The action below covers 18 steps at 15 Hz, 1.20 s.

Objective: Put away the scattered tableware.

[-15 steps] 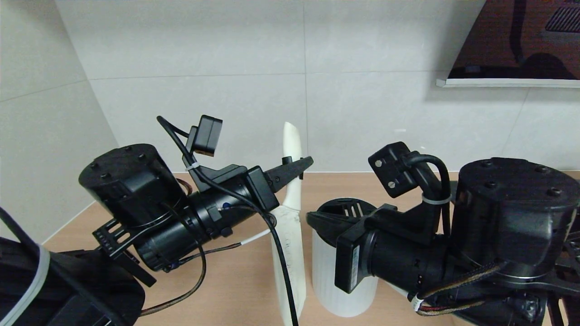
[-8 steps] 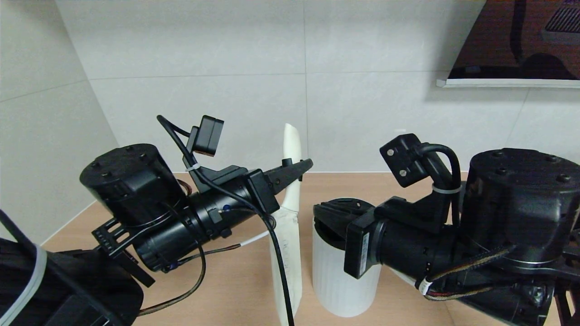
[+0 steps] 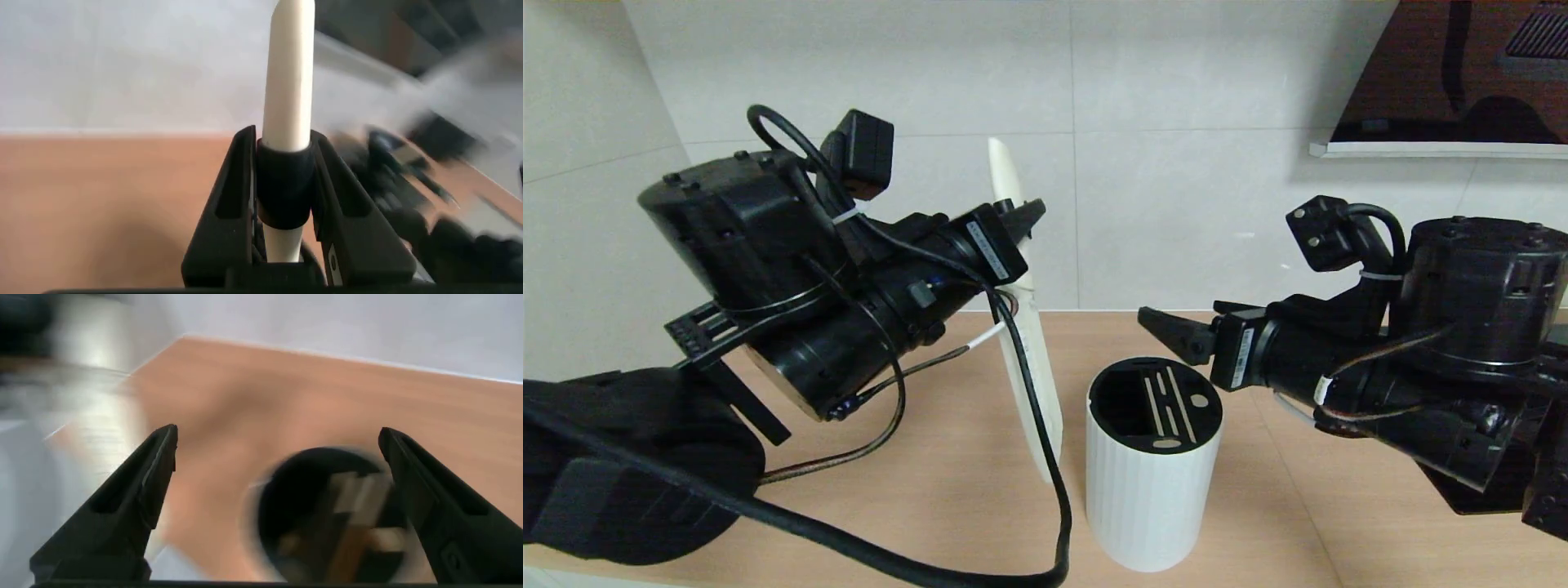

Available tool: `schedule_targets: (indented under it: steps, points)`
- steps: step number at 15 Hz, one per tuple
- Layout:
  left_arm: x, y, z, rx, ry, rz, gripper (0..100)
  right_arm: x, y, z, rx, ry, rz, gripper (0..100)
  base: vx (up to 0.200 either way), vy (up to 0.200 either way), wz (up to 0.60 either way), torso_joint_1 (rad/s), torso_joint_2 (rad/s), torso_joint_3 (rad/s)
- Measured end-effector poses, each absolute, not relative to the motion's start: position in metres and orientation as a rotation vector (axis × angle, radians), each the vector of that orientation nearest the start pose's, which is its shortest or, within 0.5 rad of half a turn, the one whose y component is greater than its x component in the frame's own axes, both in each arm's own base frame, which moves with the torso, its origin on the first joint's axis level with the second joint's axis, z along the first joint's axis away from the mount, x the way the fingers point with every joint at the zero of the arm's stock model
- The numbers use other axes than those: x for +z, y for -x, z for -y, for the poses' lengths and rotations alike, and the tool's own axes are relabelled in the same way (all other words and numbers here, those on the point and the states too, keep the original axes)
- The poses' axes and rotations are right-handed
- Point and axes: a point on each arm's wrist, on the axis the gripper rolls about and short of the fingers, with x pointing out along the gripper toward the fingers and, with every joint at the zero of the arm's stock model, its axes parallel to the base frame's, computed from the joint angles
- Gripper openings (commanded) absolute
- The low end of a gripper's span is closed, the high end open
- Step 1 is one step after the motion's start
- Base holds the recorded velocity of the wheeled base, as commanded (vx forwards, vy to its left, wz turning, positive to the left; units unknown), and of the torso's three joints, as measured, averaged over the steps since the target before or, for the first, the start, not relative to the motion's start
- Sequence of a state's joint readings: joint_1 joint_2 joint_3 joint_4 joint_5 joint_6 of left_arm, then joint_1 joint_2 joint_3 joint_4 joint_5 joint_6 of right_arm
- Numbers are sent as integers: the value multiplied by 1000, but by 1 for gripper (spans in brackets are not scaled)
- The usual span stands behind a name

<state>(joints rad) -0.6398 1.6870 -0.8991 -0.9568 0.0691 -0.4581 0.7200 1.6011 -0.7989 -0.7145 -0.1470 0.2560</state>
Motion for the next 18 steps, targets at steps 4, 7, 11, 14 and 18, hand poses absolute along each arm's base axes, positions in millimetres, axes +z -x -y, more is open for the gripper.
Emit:
schedule_targets:
  steps: [4, 7, 11, 14, 18]
  points:
    - [270, -247, 204, -547, 442, 145, 0, 217, -241, -148, 443, -221, -144, 100, 0, 0, 0, 0, 0, 0]
    - [272, -243, 222, -437, 359, 188, 0, 216, -249, -136, 396, -223, -143, 100, 0, 0, 0, 0, 0, 0]
    - [269, -235, 249, -322, 324, 271, 0, 212, -254, -134, 378, -216, -155, 100, 0, 0, 0, 0, 0, 0]
    - [259, -242, 269, -275, 336, 309, 0, 209, -256, -134, 375, -213, -164, 100, 0, 0, 0, 0, 0, 0]
    - [241, -246, 290, -304, 317, 279, 0, 205, -258, -135, 372, -209, -176, 100, 0, 0, 0, 0, 0, 0]
